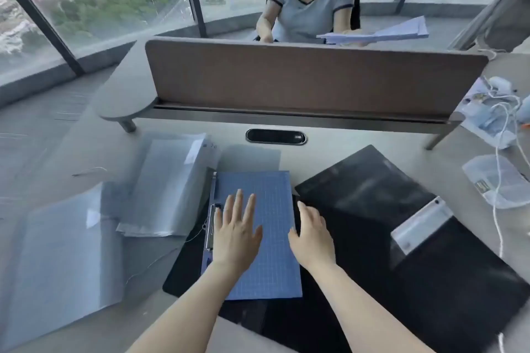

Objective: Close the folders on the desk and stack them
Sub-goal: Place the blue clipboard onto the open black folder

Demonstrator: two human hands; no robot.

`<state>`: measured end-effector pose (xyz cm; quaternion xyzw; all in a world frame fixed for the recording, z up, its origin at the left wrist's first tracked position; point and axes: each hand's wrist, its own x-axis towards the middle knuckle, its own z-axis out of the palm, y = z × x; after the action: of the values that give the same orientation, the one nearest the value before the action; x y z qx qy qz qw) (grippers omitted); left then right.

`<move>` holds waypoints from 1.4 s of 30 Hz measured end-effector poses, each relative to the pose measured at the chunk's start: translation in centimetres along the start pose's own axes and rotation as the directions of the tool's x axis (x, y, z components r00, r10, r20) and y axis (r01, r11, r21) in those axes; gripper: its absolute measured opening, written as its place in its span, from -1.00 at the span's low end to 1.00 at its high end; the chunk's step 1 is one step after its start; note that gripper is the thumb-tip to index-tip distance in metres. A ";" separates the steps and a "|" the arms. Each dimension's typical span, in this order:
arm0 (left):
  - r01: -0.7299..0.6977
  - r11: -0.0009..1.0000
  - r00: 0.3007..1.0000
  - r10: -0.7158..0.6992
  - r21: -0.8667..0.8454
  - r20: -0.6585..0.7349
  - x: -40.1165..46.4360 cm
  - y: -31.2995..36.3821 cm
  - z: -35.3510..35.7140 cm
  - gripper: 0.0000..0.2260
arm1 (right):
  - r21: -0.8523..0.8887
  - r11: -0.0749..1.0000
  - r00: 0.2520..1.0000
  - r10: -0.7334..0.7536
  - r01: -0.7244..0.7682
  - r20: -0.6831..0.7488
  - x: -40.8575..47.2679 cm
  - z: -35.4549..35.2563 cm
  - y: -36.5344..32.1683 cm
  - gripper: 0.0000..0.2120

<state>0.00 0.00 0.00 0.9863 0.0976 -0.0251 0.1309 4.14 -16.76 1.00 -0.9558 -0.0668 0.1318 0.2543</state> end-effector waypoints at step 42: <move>-0.303 0.953 0.906 0.288 0.001 0.309 0.4 4.8 6.6 -0.42 | -0.153 0.977 0.987 0.155 -0.149 0.029 8.6 1.8 3.7 -0.55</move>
<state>1.16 -6.18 -5.19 0.9767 -0.0748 -0.1595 0.1225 12.10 -17.45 -4.21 -0.9716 -0.0084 0.1649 0.1693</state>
